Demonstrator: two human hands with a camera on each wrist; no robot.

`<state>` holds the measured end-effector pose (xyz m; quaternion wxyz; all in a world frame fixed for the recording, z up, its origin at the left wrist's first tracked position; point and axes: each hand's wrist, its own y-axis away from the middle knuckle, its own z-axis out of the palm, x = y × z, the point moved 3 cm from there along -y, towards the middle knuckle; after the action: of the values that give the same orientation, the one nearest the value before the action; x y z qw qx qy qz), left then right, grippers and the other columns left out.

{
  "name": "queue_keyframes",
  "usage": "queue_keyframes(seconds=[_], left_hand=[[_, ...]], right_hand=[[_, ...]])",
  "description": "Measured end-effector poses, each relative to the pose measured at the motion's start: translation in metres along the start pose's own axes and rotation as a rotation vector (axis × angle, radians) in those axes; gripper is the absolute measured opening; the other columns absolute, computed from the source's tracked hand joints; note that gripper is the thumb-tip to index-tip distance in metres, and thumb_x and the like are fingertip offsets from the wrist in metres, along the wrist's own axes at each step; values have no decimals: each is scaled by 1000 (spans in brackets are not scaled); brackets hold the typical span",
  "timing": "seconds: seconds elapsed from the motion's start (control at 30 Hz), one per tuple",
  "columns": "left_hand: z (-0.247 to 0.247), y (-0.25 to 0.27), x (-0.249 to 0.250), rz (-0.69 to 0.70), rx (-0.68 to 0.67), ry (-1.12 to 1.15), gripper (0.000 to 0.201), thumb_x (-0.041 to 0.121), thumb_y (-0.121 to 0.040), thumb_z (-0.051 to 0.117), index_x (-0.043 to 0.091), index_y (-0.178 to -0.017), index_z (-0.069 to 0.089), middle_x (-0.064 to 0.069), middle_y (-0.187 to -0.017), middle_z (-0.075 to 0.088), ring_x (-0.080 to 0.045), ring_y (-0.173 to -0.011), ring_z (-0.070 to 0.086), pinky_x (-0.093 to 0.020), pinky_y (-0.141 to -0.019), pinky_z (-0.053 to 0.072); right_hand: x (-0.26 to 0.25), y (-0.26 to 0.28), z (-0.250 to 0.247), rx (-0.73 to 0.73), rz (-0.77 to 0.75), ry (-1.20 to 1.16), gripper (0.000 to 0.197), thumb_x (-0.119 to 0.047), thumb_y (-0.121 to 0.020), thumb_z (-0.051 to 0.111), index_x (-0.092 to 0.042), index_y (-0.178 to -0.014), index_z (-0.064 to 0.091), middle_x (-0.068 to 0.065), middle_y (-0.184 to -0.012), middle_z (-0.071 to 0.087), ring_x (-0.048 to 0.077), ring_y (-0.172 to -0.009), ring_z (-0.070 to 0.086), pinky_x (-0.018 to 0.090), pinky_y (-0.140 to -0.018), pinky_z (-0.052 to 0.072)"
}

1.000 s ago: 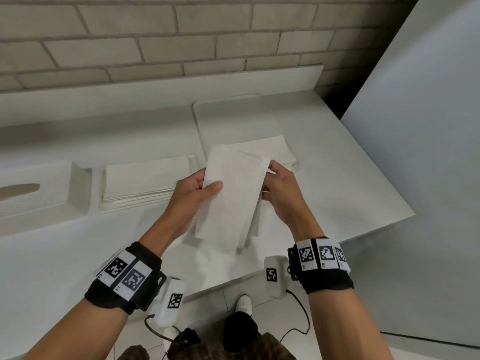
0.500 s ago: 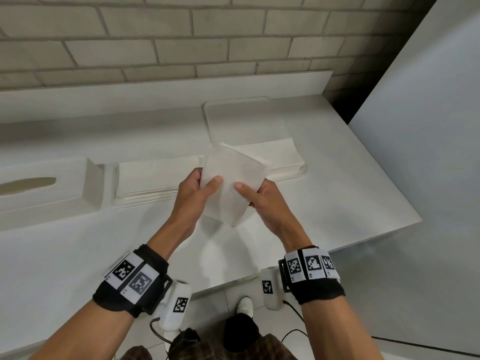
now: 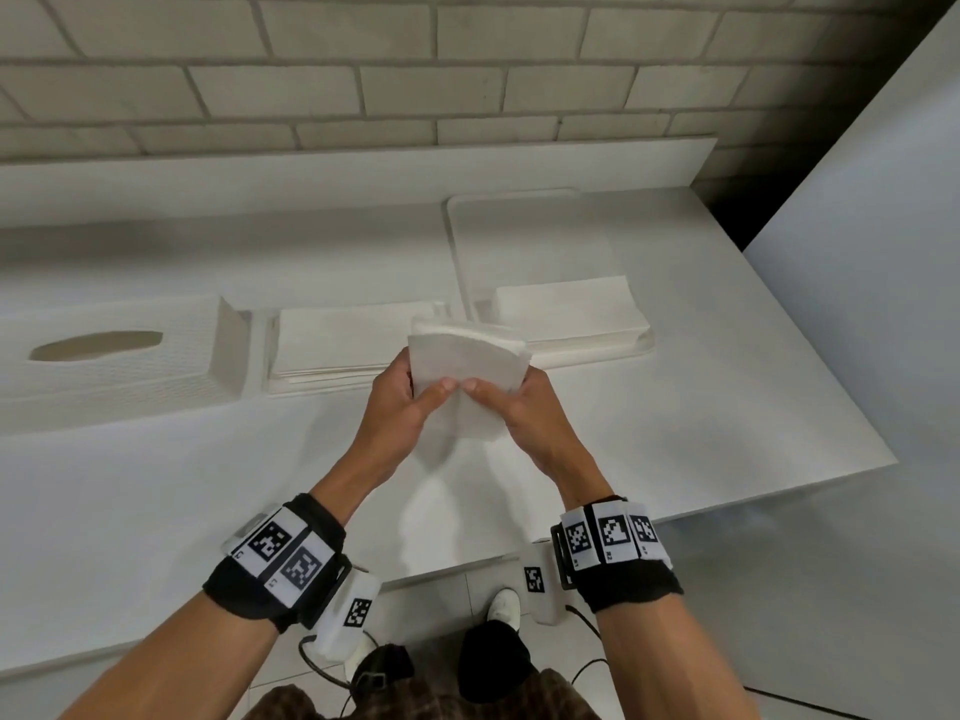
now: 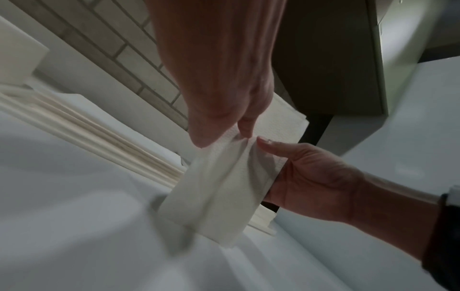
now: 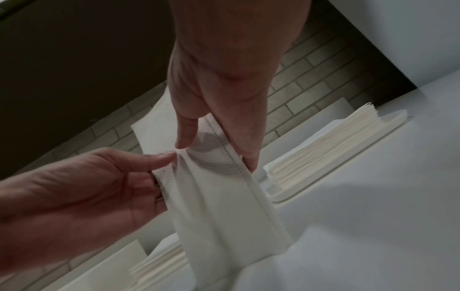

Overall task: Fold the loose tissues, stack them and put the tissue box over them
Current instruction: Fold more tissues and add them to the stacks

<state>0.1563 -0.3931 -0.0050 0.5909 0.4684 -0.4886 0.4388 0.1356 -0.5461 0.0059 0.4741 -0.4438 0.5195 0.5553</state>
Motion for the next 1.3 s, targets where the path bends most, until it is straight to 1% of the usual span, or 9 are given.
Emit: queue_keyframes(seconds=[0.13,0.3,0.5,0.67,0.77,0.87,1.03,1.17,1.3], left_hand=[[-2,0,6,43,36,13,43,18,-81,65,12,-123,56,-9,-119,68,-23,-111,64,-36,-94,51],[-3,-3,2,19,-12,6,48,21,-74,73,26,-118,55,-7,-119,66,-22,-111,64,-37,-93,52],[1,-2,4,45,-21,17,36,19,-82,64,29,-116,56,-7,-119,67,-20,-110,64,-33,-92,52],[-9,-2,2,11,4,-47,34,20,-81,69,24,-113,59,-7,-117,68,-23,-111,64,-45,-98,51],[-16,-3,12,17,24,-109,22,10,-86,68,16,-106,63,-11,-108,71,-29,-101,68,-48,-92,54],[-29,-9,29,70,-28,-288,16,12,-83,68,17,-98,66,-9,-97,71,-28,-90,68,-42,-79,55],[-37,-11,36,29,-168,-424,14,10,-81,71,20,-90,69,-4,-91,72,-20,-80,68,-33,-73,52],[-74,-12,28,-118,-116,-281,21,9,-73,80,24,-87,74,2,-87,71,-9,-81,66,-19,-79,51],[-104,-5,6,-232,-42,105,48,20,-54,87,13,-100,75,-7,-106,75,-21,-101,70,-24,-82,55]], right_hand=[[-3,-2,1,-1,-21,-23,30,-11,-87,69,-7,-116,66,3,-105,75,15,-97,71,25,-82,54],[5,-5,1,19,6,15,33,-12,-84,72,-7,-116,66,8,-108,74,17,-98,71,25,-80,53],[0,-9,4,20,-12,13,29,-12,-85,70,-9,-114,66,5,-104,74,19,-98,70,28,-81,55],[-1,-10,1,21,2,56,31,-13,-85,71,-10,-116,66,5,-108,74,18,-99,70,35,-89,56],[-19,-10,-2,16,-46,88,25,-12,-85,71,-7,-109,69,6,-101,75,18,-92,72,35,-82,58],[-49,-13,-6,-36,-120,147,14,-11,-84,72,-10,-98,71,5,-90,73,13,-80,69,26,-73,56],[-46,-31,12,-230,-50,491,17,-15,-86,68,-1,-95,70,17,-88,71,18,-74,64,33,-69,50],[-29,-33,4,-139,17,346,15,-15,-88,66,-2,-95,72,7,-87,72,16,-76,68,31,-72,53],[-8,-30,-6,-53,72,67,20,-14,-88,67,-5,-106,70,10,-101,75,23,-93,72,36,-86,56]])
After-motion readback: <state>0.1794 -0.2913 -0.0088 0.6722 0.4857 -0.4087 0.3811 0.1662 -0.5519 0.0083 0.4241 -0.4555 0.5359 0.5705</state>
